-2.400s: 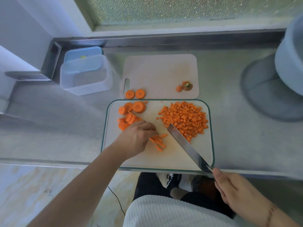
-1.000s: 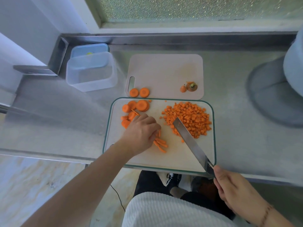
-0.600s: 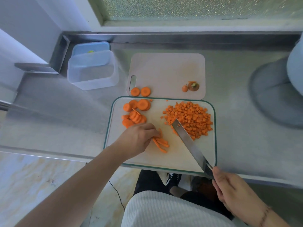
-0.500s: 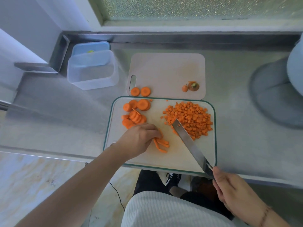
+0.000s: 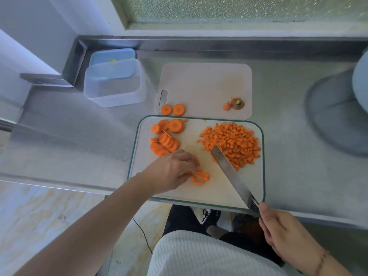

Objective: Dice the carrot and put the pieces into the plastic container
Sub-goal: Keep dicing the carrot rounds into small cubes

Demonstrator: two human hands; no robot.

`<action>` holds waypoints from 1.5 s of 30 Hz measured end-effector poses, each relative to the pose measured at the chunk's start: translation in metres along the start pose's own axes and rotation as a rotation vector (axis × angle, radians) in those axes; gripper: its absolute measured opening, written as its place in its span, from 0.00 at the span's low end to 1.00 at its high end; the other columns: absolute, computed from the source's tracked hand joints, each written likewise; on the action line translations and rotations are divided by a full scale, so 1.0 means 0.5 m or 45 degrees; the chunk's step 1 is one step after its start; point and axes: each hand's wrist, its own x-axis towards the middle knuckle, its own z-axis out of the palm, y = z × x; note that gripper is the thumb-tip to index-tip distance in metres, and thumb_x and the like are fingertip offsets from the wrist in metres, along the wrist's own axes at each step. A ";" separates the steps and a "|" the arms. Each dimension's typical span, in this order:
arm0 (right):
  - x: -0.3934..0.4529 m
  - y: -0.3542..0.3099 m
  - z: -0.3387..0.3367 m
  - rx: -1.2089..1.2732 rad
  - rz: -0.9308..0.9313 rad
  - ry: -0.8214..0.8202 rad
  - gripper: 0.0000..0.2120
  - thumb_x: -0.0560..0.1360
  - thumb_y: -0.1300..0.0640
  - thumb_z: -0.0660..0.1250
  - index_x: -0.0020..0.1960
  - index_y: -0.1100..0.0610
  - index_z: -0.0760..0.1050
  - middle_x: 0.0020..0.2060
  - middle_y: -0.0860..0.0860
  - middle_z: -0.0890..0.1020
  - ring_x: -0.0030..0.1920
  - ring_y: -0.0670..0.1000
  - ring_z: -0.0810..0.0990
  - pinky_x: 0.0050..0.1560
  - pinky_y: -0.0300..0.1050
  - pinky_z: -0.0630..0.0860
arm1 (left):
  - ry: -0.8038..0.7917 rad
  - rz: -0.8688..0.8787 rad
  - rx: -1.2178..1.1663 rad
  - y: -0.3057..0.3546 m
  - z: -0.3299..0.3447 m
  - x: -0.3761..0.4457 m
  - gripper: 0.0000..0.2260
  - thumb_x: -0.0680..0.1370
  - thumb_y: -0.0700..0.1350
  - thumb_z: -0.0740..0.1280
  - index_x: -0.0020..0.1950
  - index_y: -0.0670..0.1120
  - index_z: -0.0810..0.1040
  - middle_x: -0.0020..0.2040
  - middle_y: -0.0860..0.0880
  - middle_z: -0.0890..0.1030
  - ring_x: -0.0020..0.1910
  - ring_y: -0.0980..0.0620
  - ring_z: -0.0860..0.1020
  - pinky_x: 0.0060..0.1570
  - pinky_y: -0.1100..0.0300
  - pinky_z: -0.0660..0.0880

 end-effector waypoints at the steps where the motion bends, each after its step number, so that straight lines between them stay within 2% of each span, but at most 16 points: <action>1: 0.000 0.001 0.000 0.002 -0.001 -0.001 0.27 0.75 0.37 0.46 0.30 0.57 0.61 0.20 0.47 0.64 0.22 0.44 0.62 0.26 0.33 0.61 | 0.014 -0.002 0.012 0.000 0.004 0.000 0.04 0.74 0.40 0.70 0.46 0.45 0.84 0.52 0.47 0.83 0.47 0.46 0.80 0.43 0.53 0.80; 6: 0.001 0.003 0.001 0.038 0.004 -0.019 0.26 0.75 0.37 0.47 0.30 0.56 0.61 0.20 0.47 0.63 0.21 0.44 0.60 0.25 0.33 0.60 | 0.076 -0.011 0.070 0.007 0.014 0.005 0.08 0.75 0.47 0.65 0.47 0.46 0.83 0.51 0.48 0.82 0.45 0.48 0.78 0.41 0.56 0.77; 11: 0.007 0.019 0.011 0.023 -0.038 0.001 0.26 0.75 0.36 0.48 0.31 0.56 0.62 0.21 0.48 0.66 0.22 0.43 0.64 0.28 0.36 0.62 | 0.124 -0.082 0.053 0.015 0.033 -0.001 0.11 0.74 0.43 0.75 0.54 0.44 0.82 0.49 0.48 0.82 0.46 0.47 0.79 0.43 0.56 0.77; 16: 0.008 0.026 0.051 0.013 -0.089 0.051 0.23 0.73 0.37 0.48 0.31 0.52 0.67 0.21 0.43 0.74 0.25 0.40 0.71 0.33 0.35 0.63 | 0.181 -0.114 0.069 0.037 0.055 -0.012 0.11 0.76 0.48 0.66 0.54 0.45 0.81 0.50 0.48 0.81 0.44 0.47 0.78 0.43 0.54 0.77; 21: 0.012 0.000 0.091 0.087 -0.160 0.060 0.19 0.73 0.39 0.50 0.33 0.51 0.67 0.24 0.39 0.75 0.27 0.39 0.72 0.33 0.32 0.65 | 0.294 -0.247 0.012 0.062 0.079 -0.015 0.13 0.75 0.51 0.65 0.51 0.44 0.83 0.50 0.48 0.81 0.43 0.48 0.80 0.40 0.53 0.80; 25: 0.022 -0.022 0.110 0.145 -0.188 0.034 0.21 0.74 0.40 0.49 0.32 0.53 0.66 0.22 0.41 0.74 0.26 0.41 0.71 0.35 0.33 0.64 | 0.401 -0.316 -0.063 0.080 0.100 -0.019 0.12 0.78 0.51 0.67 0.53 0.43 0.83 0.53 0.48 0.80 0.49 0.48 0.80 0.46 0.51 0.80; 27: 0.025 -0.025 0.107 0.206 -0.154 0.013 0.22 0.76 0.41 0.50 0.32 0.55 0.66 0.21 0.43 0.72 0.24 0.41 0.69 0.32 0.32 0.63 | 0.458 -0.296 -0.055 0.080 0.101 -0.032 0.14 0.79 0.51 0.69 0.56 0.42 0.82 0.56 0.47 0.80 0.52 0.48 0.80 0.50 0.53 0.80; 29: 0.028 -0.021 0.098 0.282 -0.084 -0.031 0.23 0.78 0.42 0.51 0.34 0.58 0.67 0.19 0.44 0.70 0.21 0.41 0.67 0.27 0.31 0.62 | 0.455 -0.249 0.009 0.075 0.099 -0.051 0.17 0.78 0.52 0.71 0.59 0.40 0.81 0.58 0.45 0.79 0.54 0.46 0.79 0.54 0.54 0.79; 31: 0.031 -0.016 0.091 0.305 -0.045 -0.029 0.24 0.78 0.40 0.51 0.35 0.58 0.67 0.19 0.43 0.68 0.21 0.41 0.66 0.27 0.32 0.61 | 0.417 -0.214 0.083 0.067 0.101 -0.065 0.19 0.76 0.52 0.74 0.60 0.40 0.80 0.59 0.44 0.79 0.54 0.45 0.78 0.55 0.54 0.78; 33: 0.032 -0.012 0.090 0.277 -0.059 -0.001 0.24 0.76 0.38 0.51 0.35 0.57 0.68 0.20 0.42 0.68 0.22 0.41 0.66 0.28 0.34 0.60 | 0.416 -0.192 0.107 0.063 0.108 -0.064 0.18 0.77 0.51 0.74 0.59 0.40 0.81 0.59 0.44 0.79 0.52 0.45 0.78 0.55 0.54 0.77; 35: 0.029 -0.016 0.094 0.241 -0.097 0.001 0.24 0.77 0.40 0.51 0.35 0.57 0.68 0.20 0.43 0.70 0.22 0.41 0.67 0.29 0.32 0.61 | 0.457 -0.198 0.053 0.066 0.117 -0.055 0.14 0.78 0.50 0.72 0.56 0.40 0.81 0.57 0.45 0.80 0.52 0.46 0.79 0.54 0.54 0.77; 40: 0.025 -0.028 0.100 0.195 -0.137 -0.025 0.23 0.78 0.42 0.50 0.34 0.57 0.67 0.20 0.44 0.71 0.22 0.41 0.68 0.29 0.31 0.62 | 0.563 -0.319 -0.080 0.078 0.138 -0.037 0.10 0.77 0.48 0.70 0.51 0.41 0.83 0.53 0.46 0.81 0.51 0.48 0.80 0.51 0.54 0.79; 43: 0.027 -0.018 0.085 0.248 -0.060 -0.007 0.25 0.76 0.38 0.51 0.36 0.59 0.68 0.21 0.46 0.68 0.21 0.42 0.65 0.26 0.32 0.61 | 0.565 -0.291 -0.072 0.082 0.128 -0.039 0.12 0.78 0.49 0.70 0.52 0.41 0.82 0.53 0.45 0.80 0.51 0.49 0.80 0.52 0.56 0.79; 45: 0.025 -0.014 0.073 0.283 -0.028 -0.003 0.25 0.76 0.38 0.51 0.37 0.60 0.67 0.22 0.46 0.65 0.21 0.42 0.62 0.24 0.31 0.60 | 0.569 -0.232 -0.040 0.071 0.108 -0.034 0.07 0.80 0.43 0.69 0.55 0.41 0.83 0.55 0.45 0.80 0.50 0.47 0.81 0.50 0.53 0.80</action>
